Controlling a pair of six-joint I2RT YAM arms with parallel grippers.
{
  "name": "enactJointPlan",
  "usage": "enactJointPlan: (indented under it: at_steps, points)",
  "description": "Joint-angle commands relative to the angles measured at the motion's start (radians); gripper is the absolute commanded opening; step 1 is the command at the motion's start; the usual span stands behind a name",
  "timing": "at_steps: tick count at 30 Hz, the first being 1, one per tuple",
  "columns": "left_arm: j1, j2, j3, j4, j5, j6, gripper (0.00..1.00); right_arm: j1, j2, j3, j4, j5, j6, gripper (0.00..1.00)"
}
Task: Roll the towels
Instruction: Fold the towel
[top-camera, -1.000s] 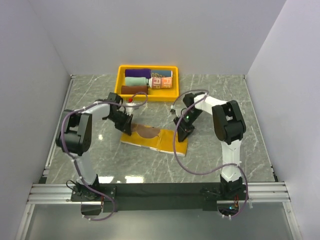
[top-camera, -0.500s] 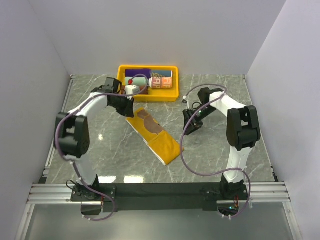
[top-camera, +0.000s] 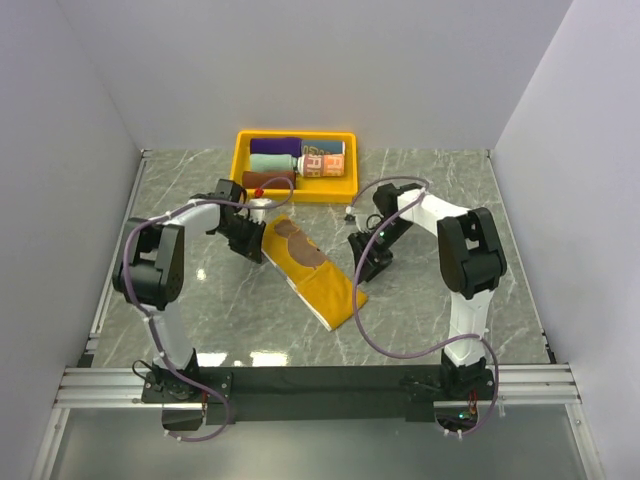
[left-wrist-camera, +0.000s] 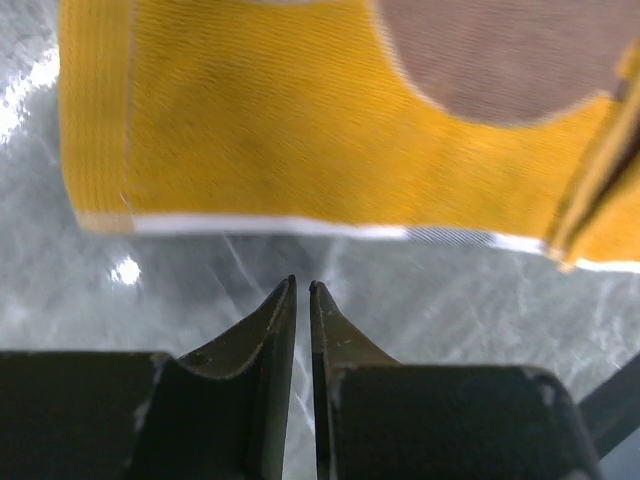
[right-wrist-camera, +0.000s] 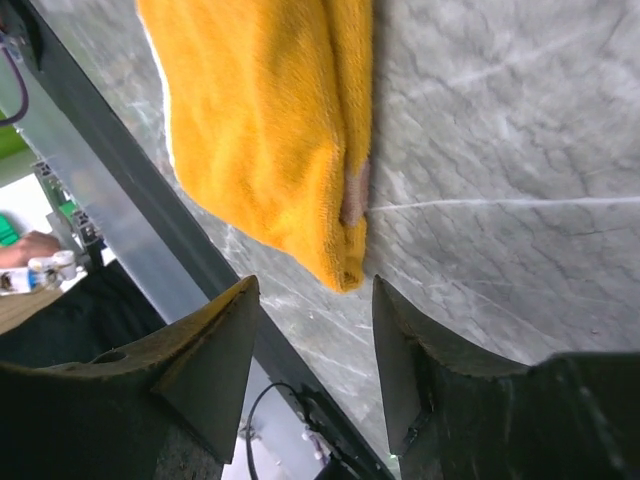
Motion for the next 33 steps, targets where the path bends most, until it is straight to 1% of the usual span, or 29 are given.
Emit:
enactJointPlan:
  at_steps: [1,4,8,10,13,15,19,21,22,23,24,25,26,27,28,29,30,31,32,33]
  points:
    - [-0.001,0.057,0.063,0.028,-0.02,-0.007,0.17,0.017,0.038,-0.033,0.028,0.017,0.022,0.56]
    - [-0.001,0.138,0.115,0.034,-0.006,-0.005,0.17,0.045,0.07,-0.043,0.018,-0.03,0.019,0.57]
    - [-0.001,0.227,0.245,0.024,0.029,-0.013,0.17,0.086,0.104,-0.077,0.034,-0.121,0.039,0.59]
    - [-0.008,0.28,0.292,0.021,0.069,-0.022,0.16,0.114,0.112,-0.097,0.06,-0.165,0.048,0.6]
    - [-0.031,0.349,0.416,0.008,0.117,-0.036,0.16,0.147,0.107,-0.131,0.094,-0.217,0.042,0.61]
    - [-0.049,0.374,0.448,0.016,0.14,-0.059,0.17,0.166,0.096,-0.157,0.119,-0.242,0.044,0.63]
    - [-0.051,0.376,0.447,0.059,0.192,-0.091,0.18,0.212,0.073,-0.186,0.16,-0.265,0.062,0.65]
    - [-0.037,0.345,0.419,0.083,0.199,-0.095,0.2,0.22,0.067,-0.183,0.162,-0.274,0.064,0.65]
    - [-0.028,0.3,0.384,0.099,0.204,-0.1,0.21,0.218,0.057,-0.177,0.154,-0.277,0.056,0.66]
    - [-0.019,0.273,0.369,0.119,0.227,-0.099,0.28,0.212,0.046,-0.169,0.13,-0.285,0.029,0.66]
    - [0.001,0.241,0.349,0.131,0.238,-0.097,0.33,0.204,-0.001,-0.172,0.127,-0.291,0.021,0.67]
    - [0.012,0.163,0.297,0.146,0.242,-0.096,0.38,0.195,-0.038,-0.183,0.131,-0.294,0.022,0.67]
    - [0.03,0.117,0.265,0.183,0.233,-0.094,0.48,0.169,-0.08,-0.216,0.158,-0.291,0.034,0.67]
    - [0.039,0.065,0.229,0.2,0.223,-0.083,0.55,0.155,-0.174,-0.235,0.175,-0.282,0.042,0.66]
    - [0.048,-0.043,0.153,0.221,0.209,-0.077,0.62,0.136,-0.219,-0.252,0.189,-0.27,0.047,0.67]
    - [0.056,-0.105,0.11,0.241,0.174,-0.07,0.79,0.119,-0.259,-0.282,0.215,-0.256,0.063,0.67]
    - [0.07,-0.168,0.067,0.286,0.154,-0.042,0.87,0.084,-0.322,-0.293,0.228,-0.222,0.073,0.67]
    - [0.076,-0.295,-0.017,0.304,0.14,-0.021,0.93,0.067,-0.344,-0.293,0.234,-0.202,0.079,0.67]
    - [0.079,-0.36,-0.062,0.327,0.126,-0.005,0.99,0.057,-0.361,-0.283,0.243,-0.187,0.086,0.67]
    - [0.091,-0.424,-0.11,0.408,0.092,-0.025,0.99,0.048,-0.376,-0.272,0.251,-0.17,0.094,0.67]
